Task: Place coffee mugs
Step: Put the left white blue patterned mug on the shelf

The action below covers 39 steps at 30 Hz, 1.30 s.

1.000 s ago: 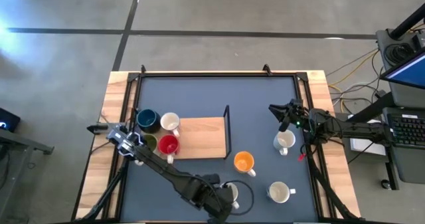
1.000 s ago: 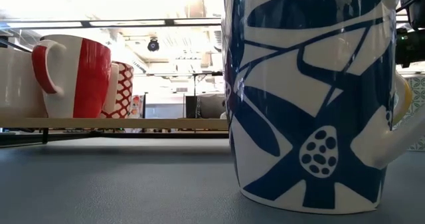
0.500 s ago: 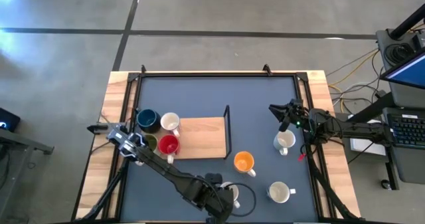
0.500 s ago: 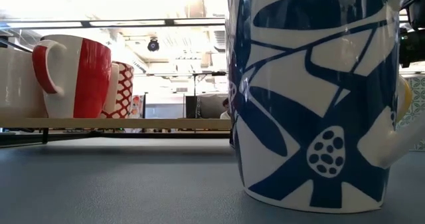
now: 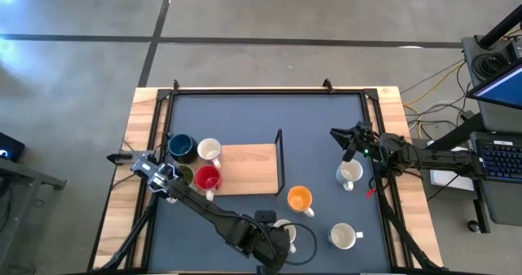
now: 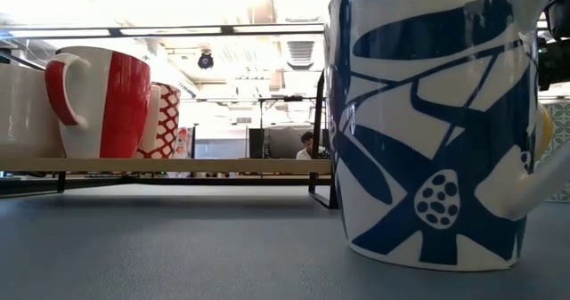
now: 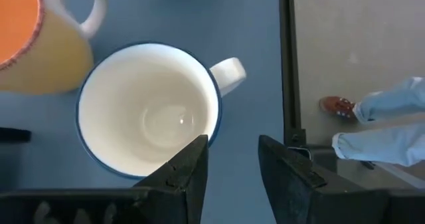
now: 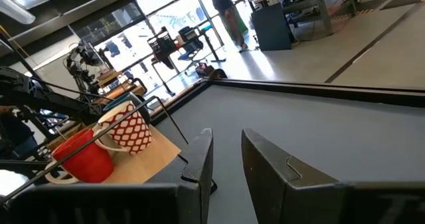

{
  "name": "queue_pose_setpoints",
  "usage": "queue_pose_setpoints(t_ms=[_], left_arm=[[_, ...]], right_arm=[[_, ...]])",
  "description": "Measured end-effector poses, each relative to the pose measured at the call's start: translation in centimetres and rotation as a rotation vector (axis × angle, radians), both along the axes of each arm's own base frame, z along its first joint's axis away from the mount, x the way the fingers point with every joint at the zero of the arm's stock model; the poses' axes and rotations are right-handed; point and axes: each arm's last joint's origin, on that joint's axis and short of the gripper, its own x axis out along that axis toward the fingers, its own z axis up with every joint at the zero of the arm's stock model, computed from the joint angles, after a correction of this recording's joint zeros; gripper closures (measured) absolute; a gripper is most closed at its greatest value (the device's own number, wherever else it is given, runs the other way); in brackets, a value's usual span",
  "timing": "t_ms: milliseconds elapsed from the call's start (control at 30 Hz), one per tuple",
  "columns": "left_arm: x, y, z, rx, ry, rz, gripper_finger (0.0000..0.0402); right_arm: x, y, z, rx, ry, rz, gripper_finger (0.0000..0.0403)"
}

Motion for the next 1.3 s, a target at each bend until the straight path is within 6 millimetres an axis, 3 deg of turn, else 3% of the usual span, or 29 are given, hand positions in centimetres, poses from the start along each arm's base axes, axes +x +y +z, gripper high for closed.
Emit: queue_pose_setpoints(t_ms=[533,700,867,1300], left_arm=[[1.4,-0.1,-3.8,0.086,0.018,0.010,0.0289],[1.4,-0.1,-3.8,0.096,0.006,0.021,0.0323],[1.4,-0.1,-3.6,0.079,0.008,0.014,0.0389],[-0.4,0.7,0.6,0.108,0.051,0.060,0.0394]], right_arm=[[0.0,0.0,0.0,0.000,0.000,0.000,0.0335],[0.0,0.0,0.0,0.000,0.000,-0.001,0.0335],[0.0,0.0,0.0,0.000,0.000,0.000,0.0335],[0.0,0.0,0.0,0.000,-0.001,0.000,0.0335]])
